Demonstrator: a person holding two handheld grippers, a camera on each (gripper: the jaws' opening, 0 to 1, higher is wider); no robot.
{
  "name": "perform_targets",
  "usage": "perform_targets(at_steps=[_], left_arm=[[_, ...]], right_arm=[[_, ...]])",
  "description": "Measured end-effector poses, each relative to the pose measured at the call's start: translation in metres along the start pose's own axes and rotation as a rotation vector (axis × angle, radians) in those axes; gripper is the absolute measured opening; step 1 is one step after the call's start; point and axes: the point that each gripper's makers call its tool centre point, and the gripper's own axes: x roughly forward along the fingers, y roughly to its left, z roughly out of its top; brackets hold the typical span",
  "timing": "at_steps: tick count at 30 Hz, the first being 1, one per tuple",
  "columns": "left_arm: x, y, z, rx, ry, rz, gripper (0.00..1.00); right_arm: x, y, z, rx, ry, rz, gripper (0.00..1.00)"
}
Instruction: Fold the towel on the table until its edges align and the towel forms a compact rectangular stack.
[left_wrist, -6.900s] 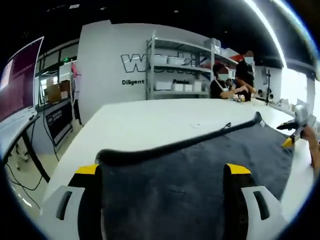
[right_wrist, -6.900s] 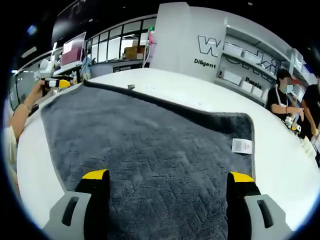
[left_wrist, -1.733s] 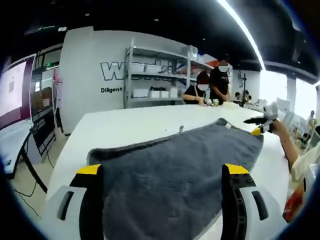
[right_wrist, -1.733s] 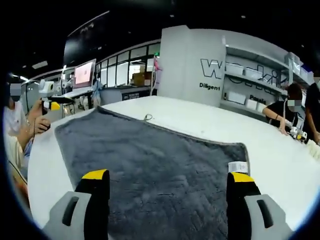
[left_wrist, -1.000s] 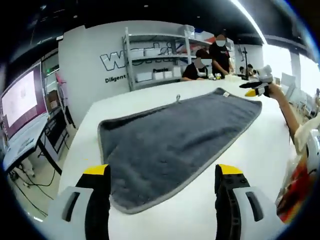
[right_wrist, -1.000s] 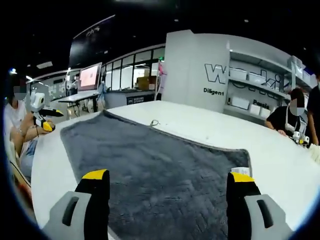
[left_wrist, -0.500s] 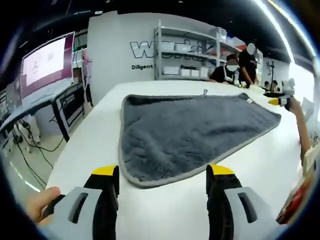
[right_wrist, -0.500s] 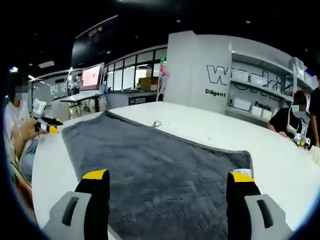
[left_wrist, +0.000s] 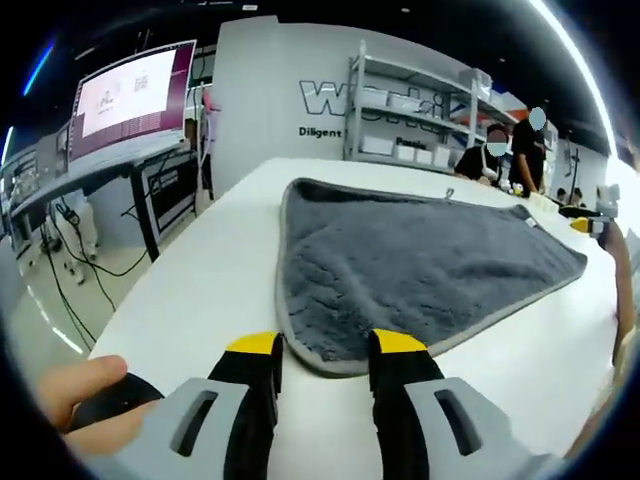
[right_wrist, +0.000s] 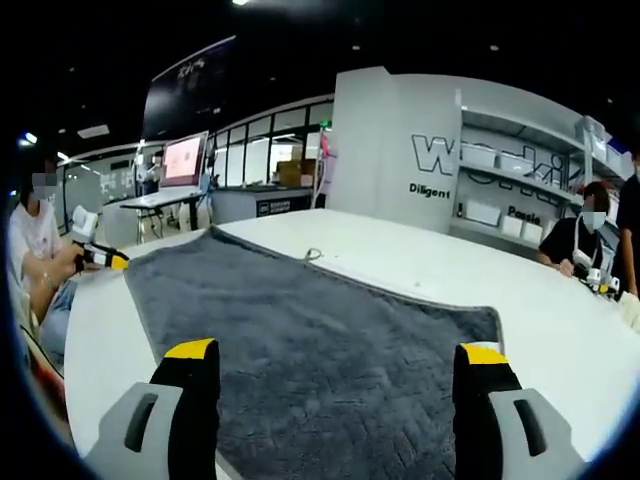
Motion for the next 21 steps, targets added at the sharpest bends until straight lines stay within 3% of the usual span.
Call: perform_targets(at_steps=[11,18,21], left_arm=[[0.0042,0.0046,-0.0031,0.001,-0.005,0.026,0.22],[0.0047,0.0046,-0.0003,0.024,-0.026,0.033,0.04],[0.0045,0.0044,0.0027,0.029,-0.038,0.036,0.03]], right_arm=[[-0.0005,-0.0019,0.0019,0.005,-0.006,-0.005,0.99],[-0.0018,0.0001,0.0036,0.0,-0.013,-0.001,0.99],[-0.0025,0.0001,0.0037,0.003,-0.014,-0.002,0.99]])
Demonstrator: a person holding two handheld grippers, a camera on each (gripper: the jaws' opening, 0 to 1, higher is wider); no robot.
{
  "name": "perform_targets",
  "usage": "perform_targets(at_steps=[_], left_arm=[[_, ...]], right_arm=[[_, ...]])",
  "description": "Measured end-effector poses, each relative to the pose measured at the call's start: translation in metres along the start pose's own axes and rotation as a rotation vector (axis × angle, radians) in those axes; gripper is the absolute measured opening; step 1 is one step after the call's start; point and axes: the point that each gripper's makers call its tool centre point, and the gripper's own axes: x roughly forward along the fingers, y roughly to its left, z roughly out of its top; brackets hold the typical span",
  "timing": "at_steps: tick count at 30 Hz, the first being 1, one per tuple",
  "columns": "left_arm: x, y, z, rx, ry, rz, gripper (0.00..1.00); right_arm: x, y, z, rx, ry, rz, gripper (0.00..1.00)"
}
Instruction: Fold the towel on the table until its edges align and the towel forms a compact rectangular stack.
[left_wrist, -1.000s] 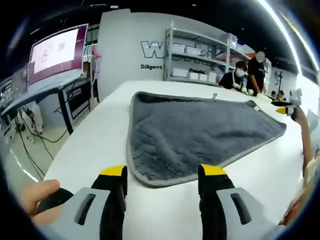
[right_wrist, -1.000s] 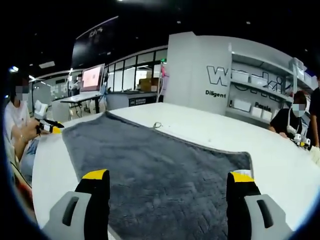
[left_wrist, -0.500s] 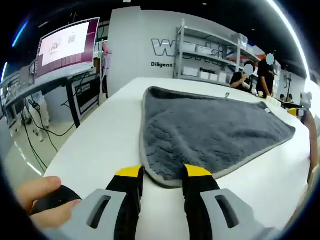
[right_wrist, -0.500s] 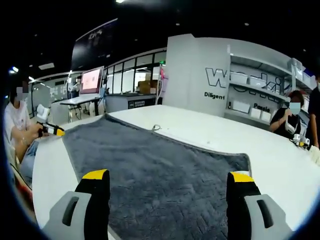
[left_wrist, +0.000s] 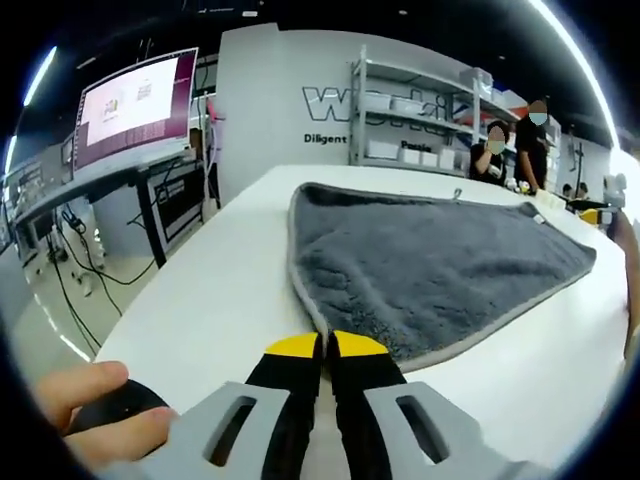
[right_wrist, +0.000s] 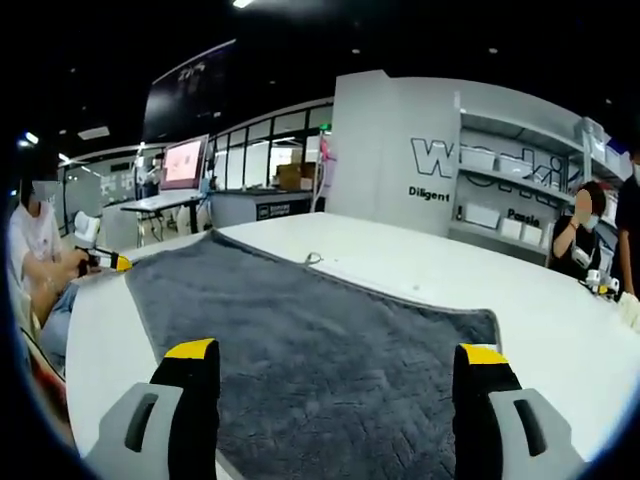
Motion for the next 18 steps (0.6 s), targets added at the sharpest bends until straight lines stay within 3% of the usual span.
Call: perform_targets(at_steps=[7,18], left_arm=[[-0.002,-0.003,0.013,0.012,-0.03,0.003,0.03],[-0.002,-0.025,0.051,0.053,-0.097,-0.034,0.02]], right_arm=[[-0.002,-0.002,0.002,0.008,-0.01,-0.004,0.99],[-0.003,-0.002,0.005,0.011,-0.019,0.0,0.99]])
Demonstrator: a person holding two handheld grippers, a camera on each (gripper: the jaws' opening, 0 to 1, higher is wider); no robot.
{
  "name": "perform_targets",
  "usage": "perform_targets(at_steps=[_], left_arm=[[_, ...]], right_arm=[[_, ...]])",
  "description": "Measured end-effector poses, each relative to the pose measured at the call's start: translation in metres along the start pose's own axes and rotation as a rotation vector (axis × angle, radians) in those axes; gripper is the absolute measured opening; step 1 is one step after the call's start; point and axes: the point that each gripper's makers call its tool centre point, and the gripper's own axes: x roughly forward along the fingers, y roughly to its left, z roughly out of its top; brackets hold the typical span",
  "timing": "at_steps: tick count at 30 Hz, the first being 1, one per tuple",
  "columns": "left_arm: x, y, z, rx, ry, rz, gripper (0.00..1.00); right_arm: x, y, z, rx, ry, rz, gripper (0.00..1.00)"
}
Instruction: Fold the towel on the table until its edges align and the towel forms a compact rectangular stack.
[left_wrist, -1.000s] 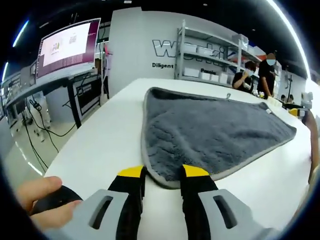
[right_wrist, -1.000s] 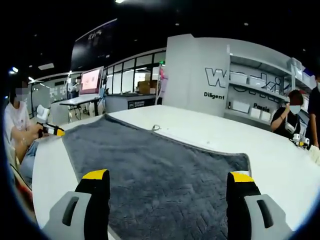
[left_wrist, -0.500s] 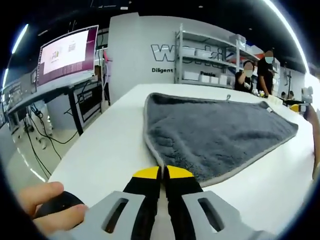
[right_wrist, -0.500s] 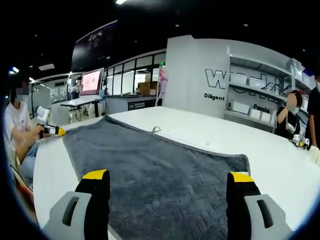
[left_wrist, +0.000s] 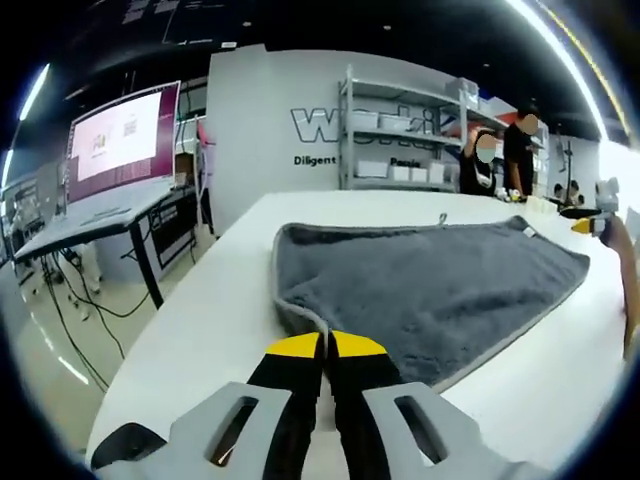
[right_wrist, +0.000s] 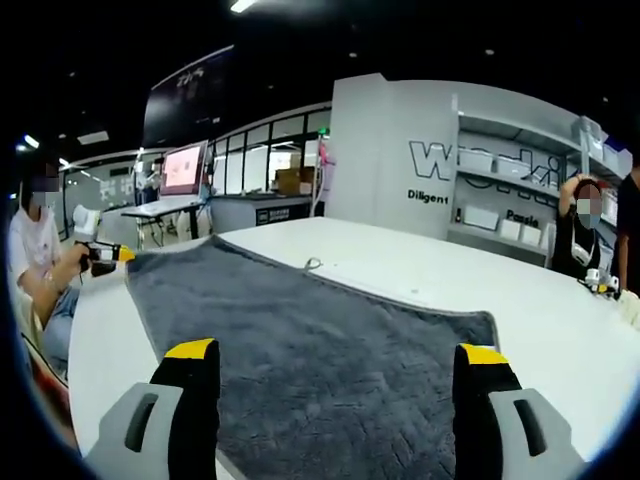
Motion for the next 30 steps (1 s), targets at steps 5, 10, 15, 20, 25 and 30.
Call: perform_targets(at_steps=[5,10,15,20,25,30], left_arm=[[0.004,-0.017,0.02,0.024,-0.036,-0.04,0.02],[0.01,-0.042,0.038,0.055,-0.064,-0.101,0.02],[0.02,-0.07,0.047,0.073,-0.079,-0.169,0.02],[0.029,-0.099,0.052,0.063,-0.094,-0.243,0.02],[0.037,-0.132,0.058,0.069,-0.108,-0.323,0.02],[0.044,-0.166,0.063,0.059,-0.117,-0.406,0.02]], right_arm=[[0.0,0.001,0.0,0.002,-0.001,0.001,0.99],[-0.001,0.001,0.0,0.005,-0.002,0.005,0.99],[0.0,0.003,-0.003,0.006,0.007,0.011,0.99],[0.001,0.004,-0.005,0.008,0.012,0.016,0.99],[0.004,0.004,-0.009,0.004,0.028,0.019,0.99],[0.005,0.006,-0.013,0.001,0.043,0.023,0.99]])
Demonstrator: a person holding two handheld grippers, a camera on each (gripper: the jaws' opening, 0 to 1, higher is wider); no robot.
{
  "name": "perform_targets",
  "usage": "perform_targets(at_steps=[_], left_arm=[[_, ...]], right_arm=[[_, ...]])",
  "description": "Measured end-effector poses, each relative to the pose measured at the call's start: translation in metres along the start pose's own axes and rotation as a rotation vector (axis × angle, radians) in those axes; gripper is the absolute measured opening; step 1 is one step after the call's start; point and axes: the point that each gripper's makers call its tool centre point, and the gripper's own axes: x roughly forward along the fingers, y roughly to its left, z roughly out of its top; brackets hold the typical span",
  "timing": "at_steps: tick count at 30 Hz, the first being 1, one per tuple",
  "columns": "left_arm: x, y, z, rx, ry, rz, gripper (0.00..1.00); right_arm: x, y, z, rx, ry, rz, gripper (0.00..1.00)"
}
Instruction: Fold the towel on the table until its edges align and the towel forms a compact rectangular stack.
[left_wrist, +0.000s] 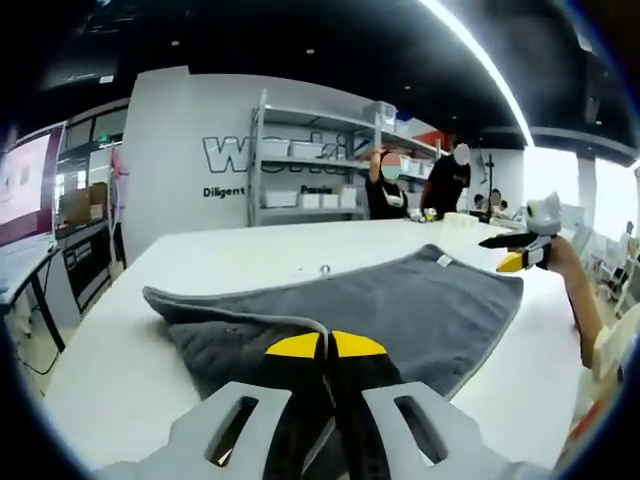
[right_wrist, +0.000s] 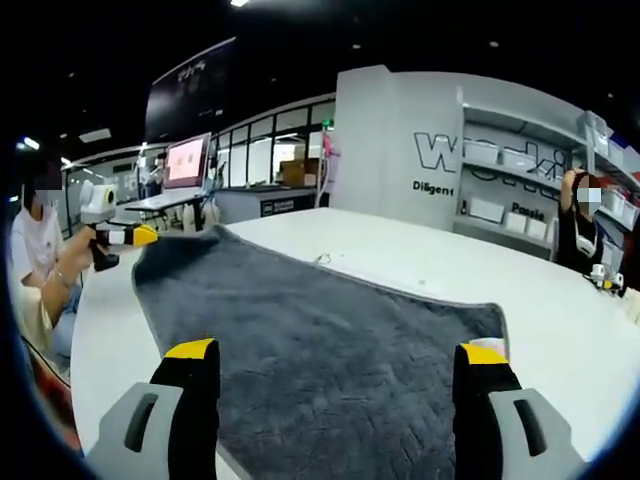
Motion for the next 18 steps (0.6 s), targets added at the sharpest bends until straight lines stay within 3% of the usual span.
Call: perform_targets(at_steps=[18], left_arm=[[0.059,-0.095,0.038,-0.009,-0.072,-0.245,0.02]], right_arm=[[-0.004,-0.007,-0.002,0.027,-0.001,-0.005,0.99]])
